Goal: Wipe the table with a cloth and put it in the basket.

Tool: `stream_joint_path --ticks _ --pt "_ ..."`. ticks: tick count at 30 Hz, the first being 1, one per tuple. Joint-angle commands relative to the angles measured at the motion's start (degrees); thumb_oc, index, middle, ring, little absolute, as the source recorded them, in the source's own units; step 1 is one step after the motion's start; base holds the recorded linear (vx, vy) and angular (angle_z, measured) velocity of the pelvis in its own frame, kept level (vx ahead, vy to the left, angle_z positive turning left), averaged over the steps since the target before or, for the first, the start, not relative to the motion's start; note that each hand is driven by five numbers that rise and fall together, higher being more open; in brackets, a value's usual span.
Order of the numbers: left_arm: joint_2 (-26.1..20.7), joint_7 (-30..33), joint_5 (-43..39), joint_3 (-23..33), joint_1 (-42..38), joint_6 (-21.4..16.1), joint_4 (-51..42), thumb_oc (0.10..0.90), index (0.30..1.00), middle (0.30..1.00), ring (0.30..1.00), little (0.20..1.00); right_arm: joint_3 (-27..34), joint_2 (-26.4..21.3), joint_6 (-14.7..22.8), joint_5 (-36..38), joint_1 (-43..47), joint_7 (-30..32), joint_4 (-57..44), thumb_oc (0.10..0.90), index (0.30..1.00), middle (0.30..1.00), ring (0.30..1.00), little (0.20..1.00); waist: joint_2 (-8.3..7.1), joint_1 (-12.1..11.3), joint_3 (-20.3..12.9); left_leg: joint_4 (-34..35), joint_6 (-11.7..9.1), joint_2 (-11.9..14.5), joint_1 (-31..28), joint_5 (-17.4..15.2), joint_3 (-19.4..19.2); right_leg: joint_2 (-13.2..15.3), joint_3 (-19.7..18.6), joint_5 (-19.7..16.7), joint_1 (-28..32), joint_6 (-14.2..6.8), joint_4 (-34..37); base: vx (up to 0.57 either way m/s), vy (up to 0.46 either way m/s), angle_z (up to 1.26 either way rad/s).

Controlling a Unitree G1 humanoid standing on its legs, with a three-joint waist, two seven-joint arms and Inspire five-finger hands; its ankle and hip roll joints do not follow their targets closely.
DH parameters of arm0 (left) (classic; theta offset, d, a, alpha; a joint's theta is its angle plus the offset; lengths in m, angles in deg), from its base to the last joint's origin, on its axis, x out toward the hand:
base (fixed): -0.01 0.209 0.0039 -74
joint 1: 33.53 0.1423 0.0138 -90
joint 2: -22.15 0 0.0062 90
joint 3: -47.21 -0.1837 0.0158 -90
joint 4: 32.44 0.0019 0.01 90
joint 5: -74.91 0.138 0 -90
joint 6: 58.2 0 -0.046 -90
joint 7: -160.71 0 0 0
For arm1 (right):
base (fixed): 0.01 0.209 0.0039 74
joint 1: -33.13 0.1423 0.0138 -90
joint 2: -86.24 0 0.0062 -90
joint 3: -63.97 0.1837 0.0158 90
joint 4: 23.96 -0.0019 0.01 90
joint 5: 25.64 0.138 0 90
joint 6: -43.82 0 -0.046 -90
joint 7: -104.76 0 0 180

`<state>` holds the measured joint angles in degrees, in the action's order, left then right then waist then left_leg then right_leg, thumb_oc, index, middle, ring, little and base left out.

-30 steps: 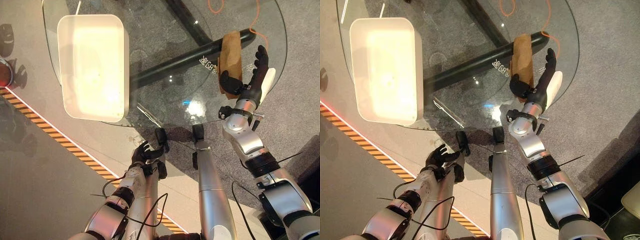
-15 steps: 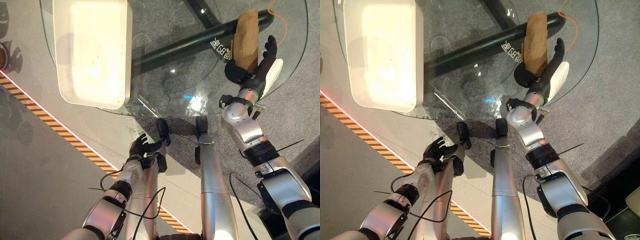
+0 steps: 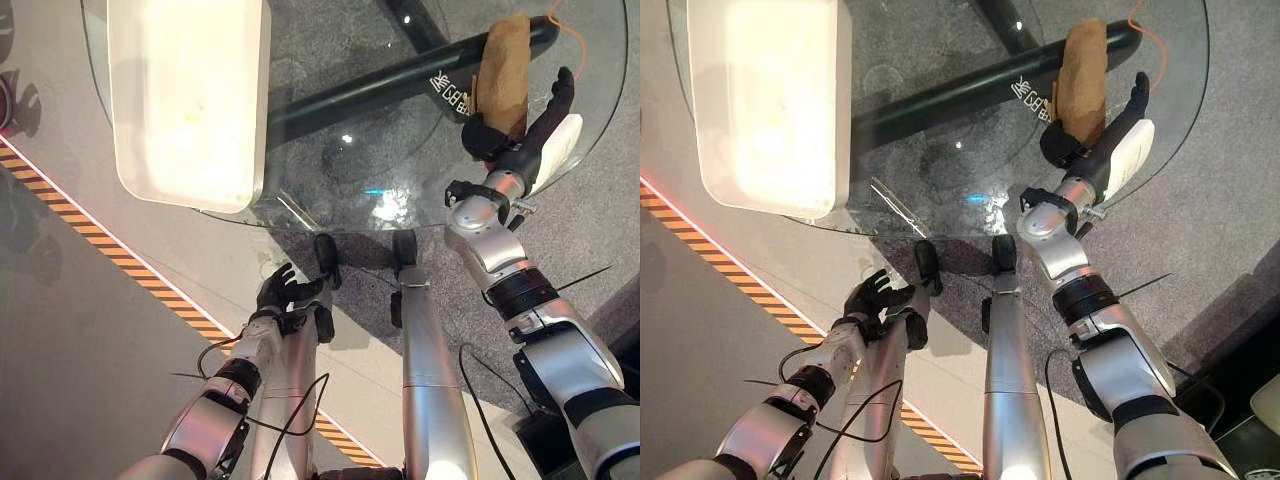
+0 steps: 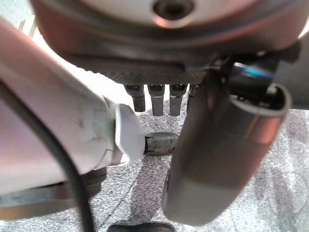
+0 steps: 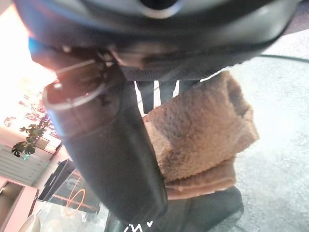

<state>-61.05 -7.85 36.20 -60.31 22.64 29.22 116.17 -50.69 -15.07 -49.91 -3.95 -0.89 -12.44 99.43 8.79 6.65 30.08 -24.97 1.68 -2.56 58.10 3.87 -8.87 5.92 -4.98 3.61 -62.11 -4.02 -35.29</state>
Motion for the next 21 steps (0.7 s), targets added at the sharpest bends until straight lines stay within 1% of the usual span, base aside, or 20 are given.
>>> stream_joint_path --ticks 1,4,7,11,13,15,19,20,21 --pt "-0.1 -0.7 -1.1 -0.4 1.1 0.4 2.9 0.800 0.900 0.900 0.900 0.900 -1.7 1.3 -3.9 10.6 -3.0 -5.7 3.8 0.800 0.900 0.900 0.900 0.900 3.29 1.2 -0.3 -2.7 -2.3 -0.7 2.8 -3.8 5.3 0.0 -1.3 -3.3 -2.4 -1.4 6.4 0.00 0.000 0.00" --pt "-0.3 -0.6 -1.0 -0.5 0.8 0.4 2.7 0.800 0.900 0.900 0.900 0.900 -2.4 1.6 -4.5 11.9 -2.6 -7.6 4.4 0.800 0.900 0.900 0.900 0.900 3.11 1.1 -0.3 -2.6 -2.4 -0.9 2.9 -3.7 5.4 -0.1 -1.3 -3.6 -2.2 -1.5 6.9 0.00 0.000 0.00" --pt "-0.6 -0.4 -0.9 -0.5 0.7 0.6 2.3 0.800 0.900 0.900 0.900 0.900 -3.1 1.9 -5.0 13.1 -3.2 -11.3 4.8 0.800 0.900 0.900 0.900 0.900 2.68 0.9 -0.3 -2.1 -2.4 -1.0 2.4 -3.6 5.6 -0.2 -1.2 -3.8 -1.4 -1.6 7.7 0.00 0.000 0.00" --pt "-0.7 0.4 -0.3 -0.5 0.7 0.7 1.6 0.800 0.900 0.900 0.900 0.900 -3.9 2.4 -5.1 13.9 -4.6 -14.5 4.6 0.800 0.900 0.900 0.900 0.900 2.03 0.7 -0.3 -1.7 -2.5 -1.3 1.7 -3.6 5.9 -0.4 -1.1 -4.3 -0.5 -1.8 8.7 0.00 -0.015 0.01" --pt "-0.8 0.4 -0.2 -0.5 0.7 0.8 1.4 0.800 0.900 0.900 0.900 0.900 -4.0 2.5 -5.2 14.3 -4.8 -15.5 4.7 0.800 0.900 0.900 0.900 0.900 1.95 0.7 -0.3 -1.7 -2.5 -1.3 1.7 -3.6 5.9 -0.4 -1.1 -4.3 -0.5 -1.8 8.7 -0.01 -0.023 0.06" --pt "-0.9 0.9 0.3 -0.6 0.8 1.1 0.8 0.800 0.900 0.900 0.900 0.900 -4.6 2.6 -5.0 16.0 -5.6 -18.2 4.7 0.800 0.900 0.900 0.900 0.900 1.66 0.5 -0.3 -1.8 -2.5 -1.3 1.7 -3.7 6.0 -0.3 -0.9 -4.4 -0.5 -1.9 8.6 0.00 -0.033 0.08" --pt "-1.0 1.1 0.4 -0.8 0.9 1.3 0.5 0.800 0.900 0.900 0.900 0.900 -4.8 2.9 -4.7 16.3 -6.4 -19.0 4.7 0.800 0.900 0.900 0.900 0.900 1.49 0.5 -0.3 -2.0 -2.5 -1.3 1.7 -3.8 6.1 -0.3 -0.9 -4.4 -0.5 -1.9 8.4 0.00 -0.020 0.01" --pt "-1.1 2.0 0.7 -1.2 1.0 1.9 -0.6 0.800 0.900 0.900 0.900 0.900 -5.2 3.0 -4.7 17.8 -7.3 -20.4 4.7 0.800 0.900 0.900 0.900 0.900 1.28 0.3 -0.3 -2.1 -2.4 -1.4 1.9 -4.0 6.3 -0.3 -0.7 -4.3 -0.7 -1.9 8.2 0.04 -0.050 0.01" --pt "-1.1 2.1 0.7 -1.7 1.9 2.1 -0.7 0.800 0.900 0.900 0.900 0.900 -5.4 3.1 -4.6 18.4 -8.4 -20.7 4.9 0.800 0.900 0.900 0.900 0.900 1.26 0.2 -0.3 -2.5 -2.6 -1.4 0.1 -5.7 6.7 -0.3 -0.6 -2.6 1.1 -2.0 7.7 0.04 -0.052 0.05"
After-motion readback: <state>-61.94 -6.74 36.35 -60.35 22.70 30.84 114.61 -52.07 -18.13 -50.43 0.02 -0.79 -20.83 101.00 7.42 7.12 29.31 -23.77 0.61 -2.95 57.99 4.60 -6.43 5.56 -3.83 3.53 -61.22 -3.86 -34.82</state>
